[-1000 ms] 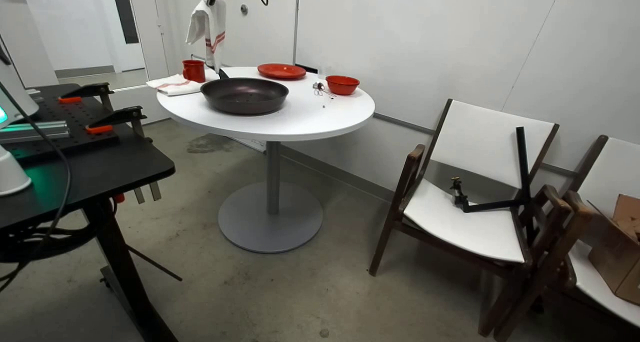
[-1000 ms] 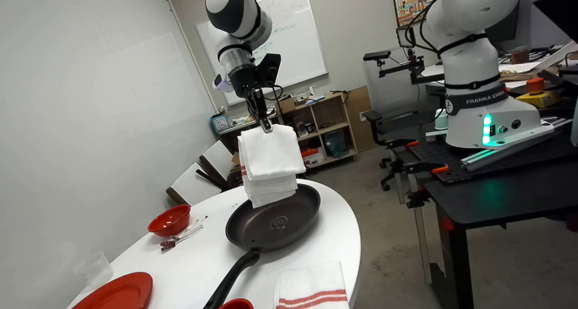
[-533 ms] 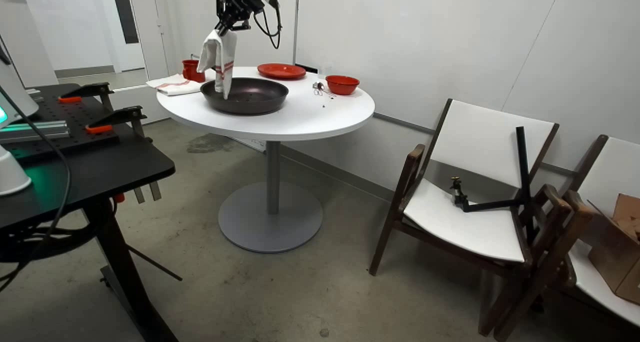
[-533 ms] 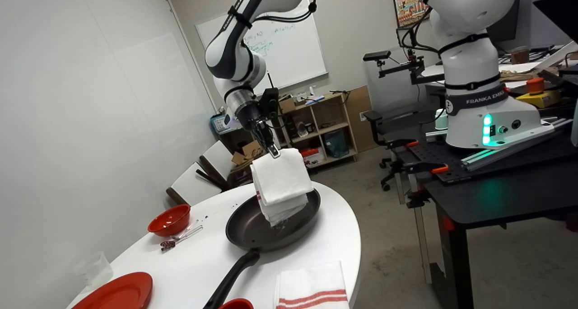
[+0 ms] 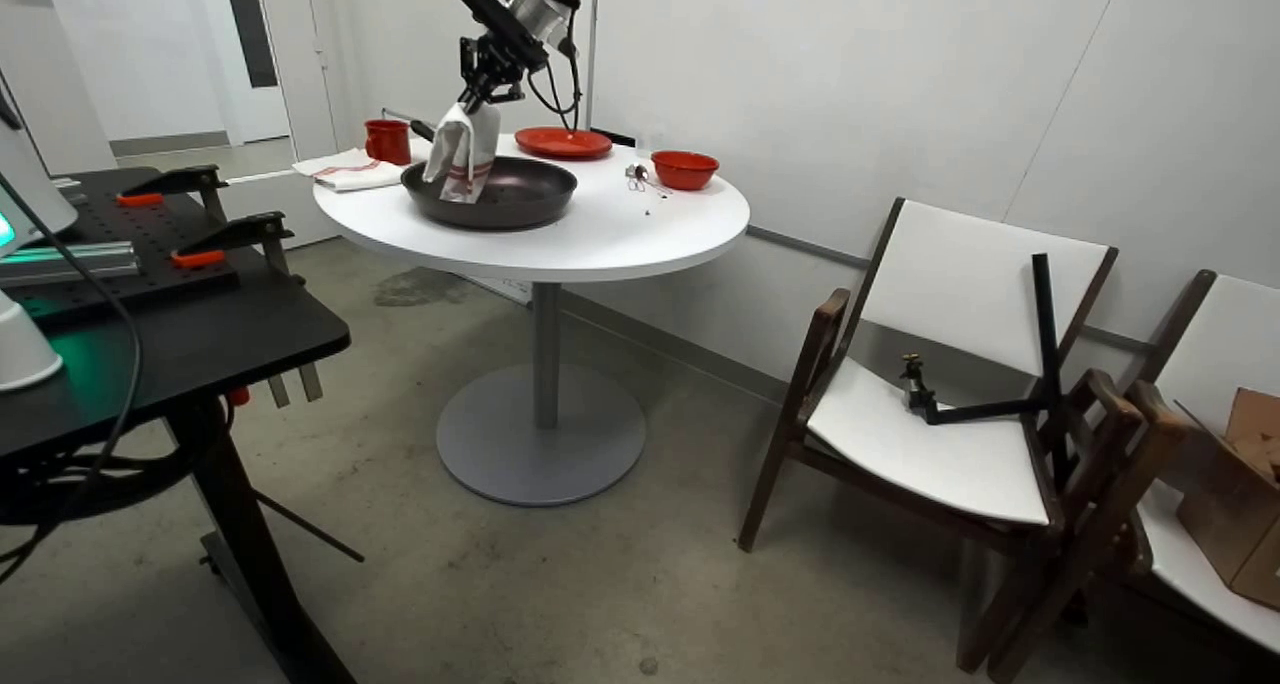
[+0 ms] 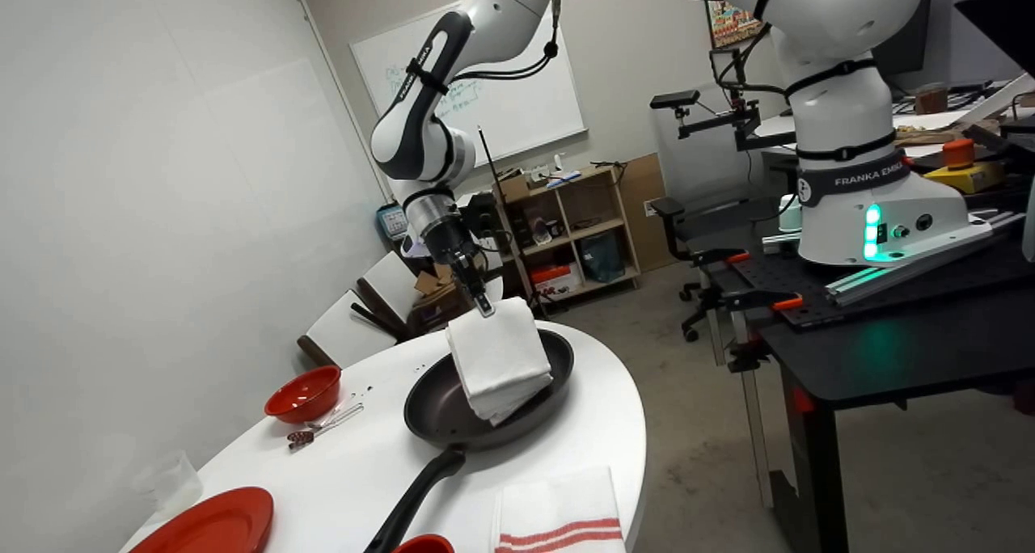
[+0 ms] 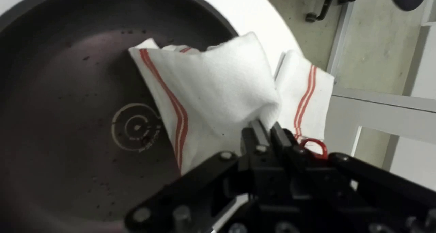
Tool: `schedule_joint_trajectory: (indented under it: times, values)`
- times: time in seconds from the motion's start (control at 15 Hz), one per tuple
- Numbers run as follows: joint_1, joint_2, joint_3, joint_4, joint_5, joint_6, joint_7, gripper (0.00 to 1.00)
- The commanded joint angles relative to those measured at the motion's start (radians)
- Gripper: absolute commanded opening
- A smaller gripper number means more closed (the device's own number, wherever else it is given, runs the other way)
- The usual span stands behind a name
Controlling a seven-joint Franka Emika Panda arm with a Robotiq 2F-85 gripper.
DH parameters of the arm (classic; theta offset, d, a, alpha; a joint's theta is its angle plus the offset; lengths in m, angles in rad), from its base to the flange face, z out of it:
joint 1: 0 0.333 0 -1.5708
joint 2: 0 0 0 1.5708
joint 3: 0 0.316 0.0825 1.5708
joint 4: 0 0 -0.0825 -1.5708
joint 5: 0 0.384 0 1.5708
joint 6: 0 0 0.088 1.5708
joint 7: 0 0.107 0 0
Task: Use the right white towel to wipe the pan
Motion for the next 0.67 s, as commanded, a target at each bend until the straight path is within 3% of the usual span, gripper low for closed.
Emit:
schedule_joint_trajectory:
  times: [0.0,0.6]
  values:
    - [0.010,-0.012,0.001,-0.021,-0.053,0.158,0.057,0.02]
    - [0.037,-0.016,-0.006,-0.168,-0.218,0.576,0.230,0.02]
